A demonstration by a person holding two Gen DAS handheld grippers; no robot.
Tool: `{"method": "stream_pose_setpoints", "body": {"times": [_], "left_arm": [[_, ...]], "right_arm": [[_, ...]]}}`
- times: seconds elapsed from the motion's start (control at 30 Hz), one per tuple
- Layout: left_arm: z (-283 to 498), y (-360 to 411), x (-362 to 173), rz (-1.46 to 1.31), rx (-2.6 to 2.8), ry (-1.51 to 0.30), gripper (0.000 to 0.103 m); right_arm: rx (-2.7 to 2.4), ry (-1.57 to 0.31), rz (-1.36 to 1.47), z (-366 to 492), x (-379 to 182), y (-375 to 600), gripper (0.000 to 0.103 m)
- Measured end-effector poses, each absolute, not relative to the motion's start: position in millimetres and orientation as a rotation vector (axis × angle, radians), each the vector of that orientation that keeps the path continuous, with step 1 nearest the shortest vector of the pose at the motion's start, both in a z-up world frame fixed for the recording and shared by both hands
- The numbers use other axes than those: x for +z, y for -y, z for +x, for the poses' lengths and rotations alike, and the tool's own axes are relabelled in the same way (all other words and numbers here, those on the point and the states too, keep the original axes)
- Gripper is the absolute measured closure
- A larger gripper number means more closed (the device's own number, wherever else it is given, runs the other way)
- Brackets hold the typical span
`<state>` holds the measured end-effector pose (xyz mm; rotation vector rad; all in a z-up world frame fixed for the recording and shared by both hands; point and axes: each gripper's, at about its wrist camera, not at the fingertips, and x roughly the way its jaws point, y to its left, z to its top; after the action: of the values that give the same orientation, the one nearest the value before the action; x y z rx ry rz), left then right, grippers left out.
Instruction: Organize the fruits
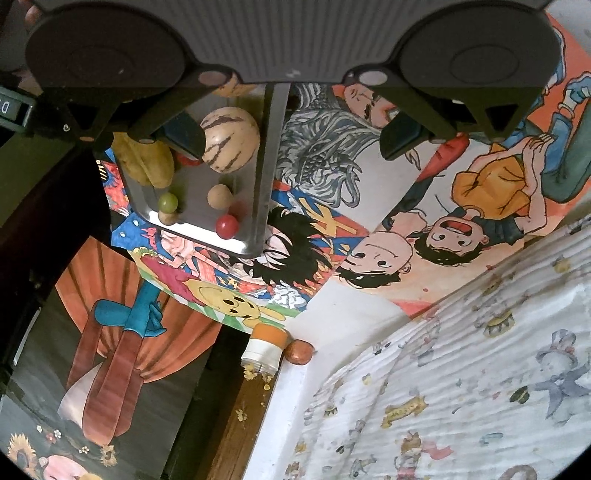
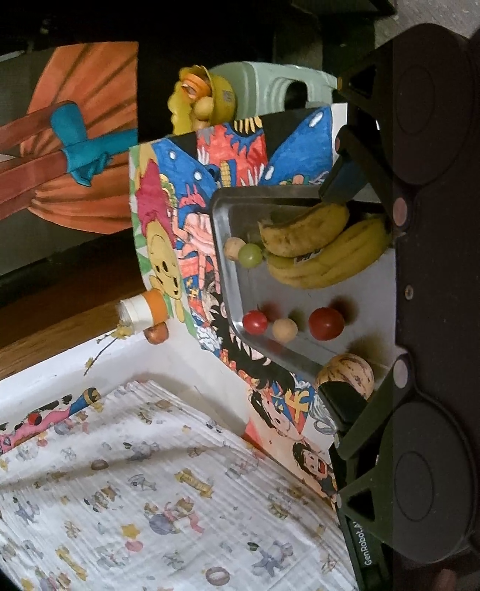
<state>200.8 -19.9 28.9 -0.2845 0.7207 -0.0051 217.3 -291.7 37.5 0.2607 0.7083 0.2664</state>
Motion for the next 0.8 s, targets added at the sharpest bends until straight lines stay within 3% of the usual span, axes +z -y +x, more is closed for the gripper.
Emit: {"method": "stream_pose_setpoints", "body": {"times": [0.8], "left_arm": [[180,9,20,-0.272,0.000,-0.673,0.000]], "right_arm": [[0.159,-0.553,0.068,174,34,263,0.001]]}}
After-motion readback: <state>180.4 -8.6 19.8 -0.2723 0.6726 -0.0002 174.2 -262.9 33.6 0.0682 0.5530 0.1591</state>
